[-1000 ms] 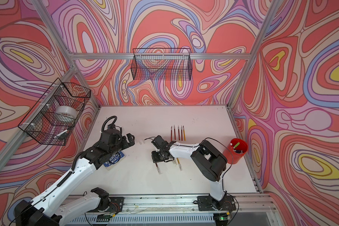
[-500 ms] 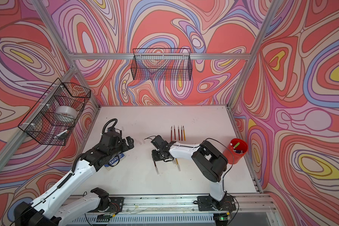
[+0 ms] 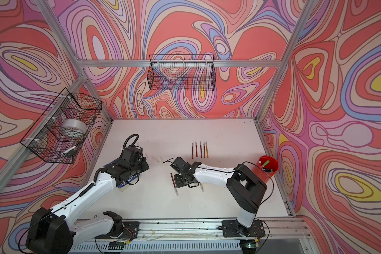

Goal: Remove protective caps from carving knives
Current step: Place the carving knife at the center of the board, then adjust the carving knife at the center of the board.

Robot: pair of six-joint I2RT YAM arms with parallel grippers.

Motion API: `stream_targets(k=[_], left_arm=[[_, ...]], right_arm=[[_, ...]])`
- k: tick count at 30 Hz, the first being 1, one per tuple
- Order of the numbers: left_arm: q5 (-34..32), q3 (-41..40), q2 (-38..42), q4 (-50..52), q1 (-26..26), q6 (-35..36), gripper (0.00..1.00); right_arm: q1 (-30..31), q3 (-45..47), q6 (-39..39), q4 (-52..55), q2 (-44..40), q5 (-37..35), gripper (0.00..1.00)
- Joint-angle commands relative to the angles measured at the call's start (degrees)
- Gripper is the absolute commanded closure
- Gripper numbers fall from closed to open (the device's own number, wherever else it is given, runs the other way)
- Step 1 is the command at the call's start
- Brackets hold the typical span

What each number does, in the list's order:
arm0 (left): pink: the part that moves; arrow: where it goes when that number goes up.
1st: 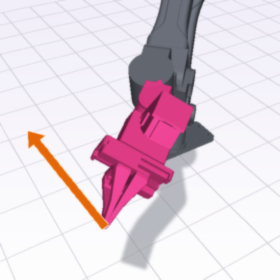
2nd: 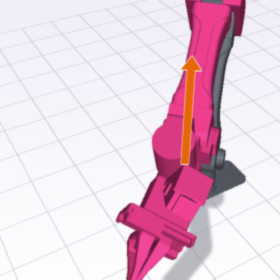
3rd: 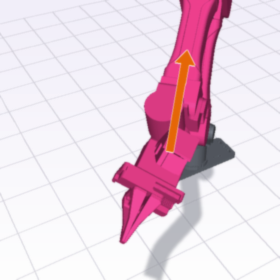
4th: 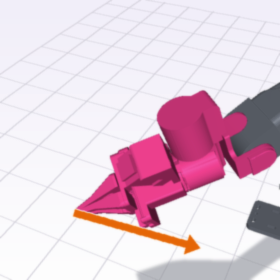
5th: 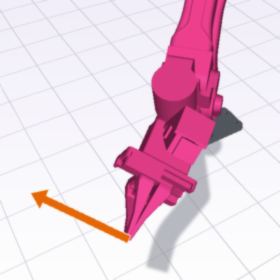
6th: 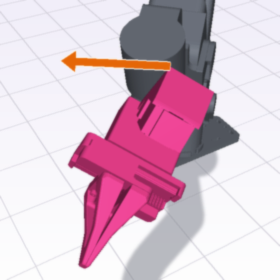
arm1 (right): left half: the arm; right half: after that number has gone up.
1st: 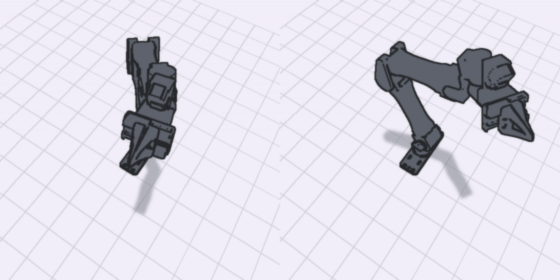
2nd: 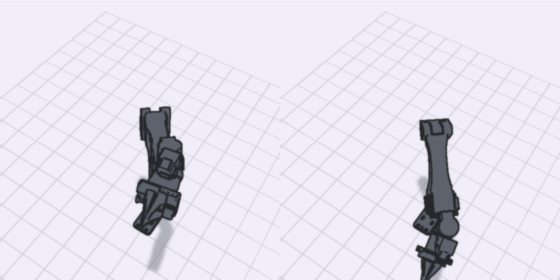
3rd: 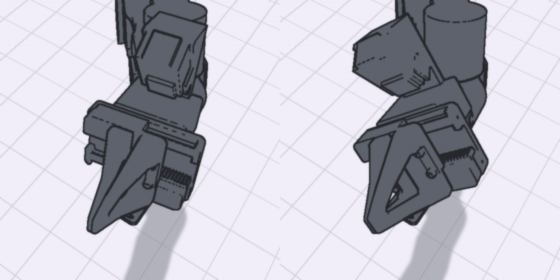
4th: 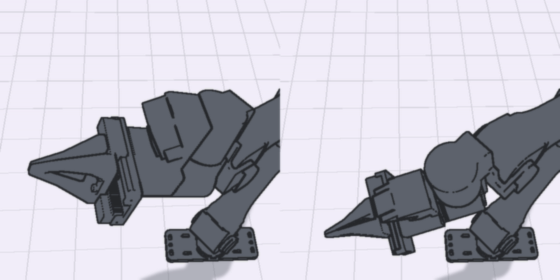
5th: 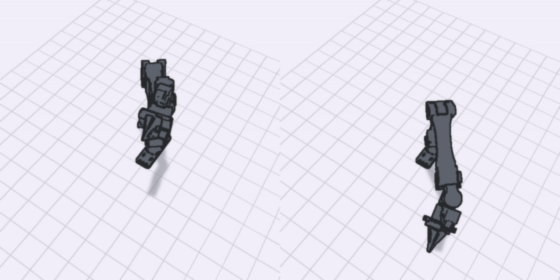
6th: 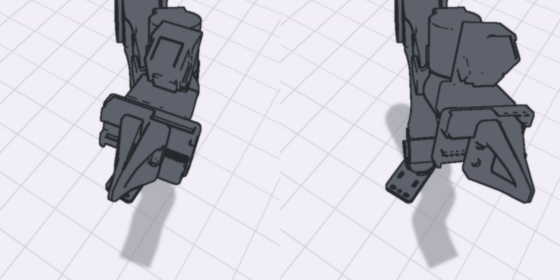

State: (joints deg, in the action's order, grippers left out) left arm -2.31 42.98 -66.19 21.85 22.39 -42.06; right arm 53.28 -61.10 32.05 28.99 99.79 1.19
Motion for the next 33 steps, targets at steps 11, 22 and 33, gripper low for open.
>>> stream_targets(k=[11,22,33], left_arm=[[1.64,1.58,-0.36,-1.48,-1.65,-0.40,0.90],[1.20,1.44,1.95,0.17,-2.88,0.03,0.90],[2.47,-6.39,-0.79,3.66,-2.93,-2.89,1.00]], right_arm=[[7.07,-2.22,-1.83,4.41,6.22,-0.15,1.00],[9.91,-10.73,-4.18,1.69,12.57,7.21,1.00],[7.34,-16.43,-7.96,1.20,10.33,3.63,1.00]])
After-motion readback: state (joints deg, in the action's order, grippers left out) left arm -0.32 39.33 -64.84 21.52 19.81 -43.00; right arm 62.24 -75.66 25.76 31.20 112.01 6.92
